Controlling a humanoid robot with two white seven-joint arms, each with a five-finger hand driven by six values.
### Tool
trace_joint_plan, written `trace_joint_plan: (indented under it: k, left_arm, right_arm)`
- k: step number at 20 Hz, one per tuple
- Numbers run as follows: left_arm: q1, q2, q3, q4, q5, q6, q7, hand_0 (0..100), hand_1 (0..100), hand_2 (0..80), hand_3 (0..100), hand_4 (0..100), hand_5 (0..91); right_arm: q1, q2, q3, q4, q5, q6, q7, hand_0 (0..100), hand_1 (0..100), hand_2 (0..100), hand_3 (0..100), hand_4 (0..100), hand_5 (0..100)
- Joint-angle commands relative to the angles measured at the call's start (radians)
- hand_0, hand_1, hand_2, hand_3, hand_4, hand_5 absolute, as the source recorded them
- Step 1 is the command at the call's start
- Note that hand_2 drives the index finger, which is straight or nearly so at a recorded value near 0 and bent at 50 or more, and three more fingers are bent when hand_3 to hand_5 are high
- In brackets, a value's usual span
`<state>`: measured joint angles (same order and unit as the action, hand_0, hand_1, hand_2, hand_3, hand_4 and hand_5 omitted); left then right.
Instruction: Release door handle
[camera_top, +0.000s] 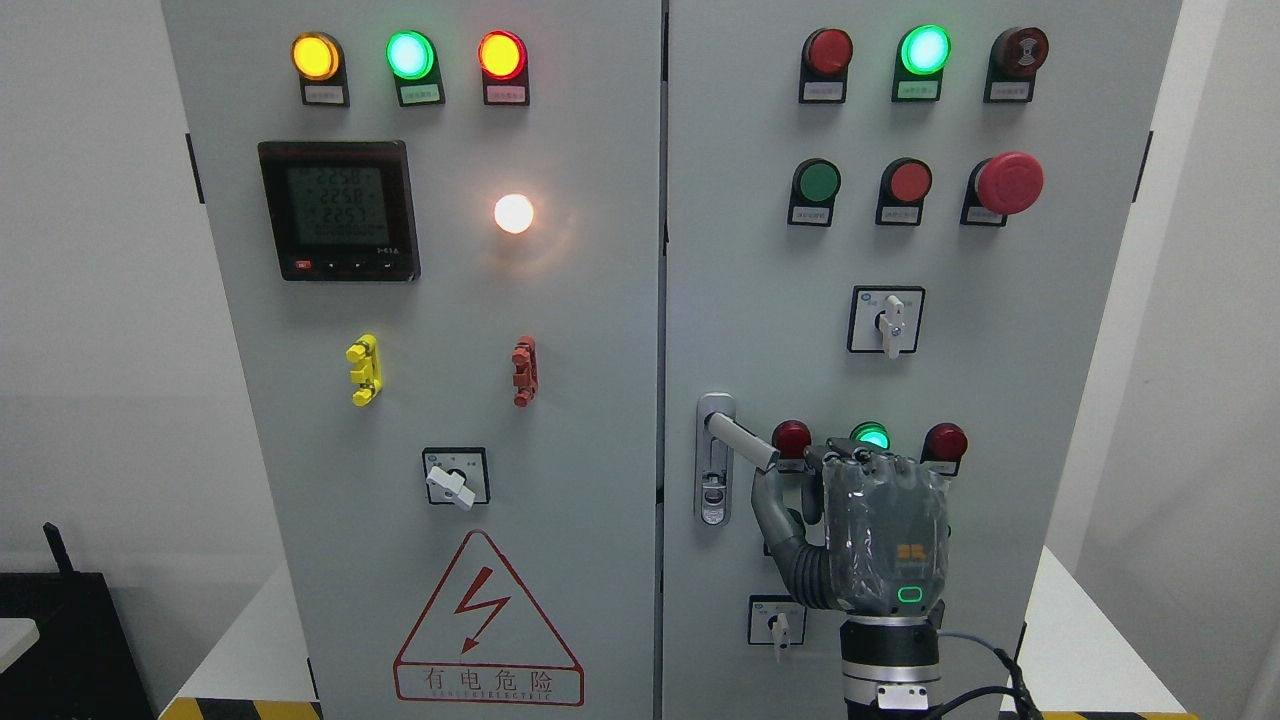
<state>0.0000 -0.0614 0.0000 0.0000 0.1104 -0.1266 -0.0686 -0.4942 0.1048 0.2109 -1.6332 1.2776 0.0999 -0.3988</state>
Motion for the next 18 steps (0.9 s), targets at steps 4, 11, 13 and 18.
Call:
trace_joint_plan:
  k: [4,11,13,18]
  left_arm:
    - [-0.031,0.0,-0.011,-0.008,0.0,0.001,0.0,12,39,0.0,0,0,0.0]
    - [-0.031,0.0,-0.011,-0.008,0.0,0.001,0.0,12,39,0.0,0,0,0.0]
    - [-0.031,0.0,-0.011,-0.009,0.0,0.001,0.0,12,39,0.0,0,0,0.0]
    - [-0.031,0.0,-0.011,-0.008,0.0,0.001,0.0,12,39,0.0,0,0,0.0]
  right_arm:
    - [0.0,-0.001,-0.002,0.0,0.0,0.0,0.002,54,61,100,100,100,100]
    - [-0.001,-0.001,-0.002,-0.002,-0.001,-0.002,0.003,55,61,100,100,100,100]
    - [-0.001,-0.001,-0.002,-0.002,-0.001,-0.002,0.002,55,61,100,100,100,100]
    - [-0.003,-0.001,-0.002,-0.002,-0.001,-0.002,0.002,57,61,100,100,100,100]
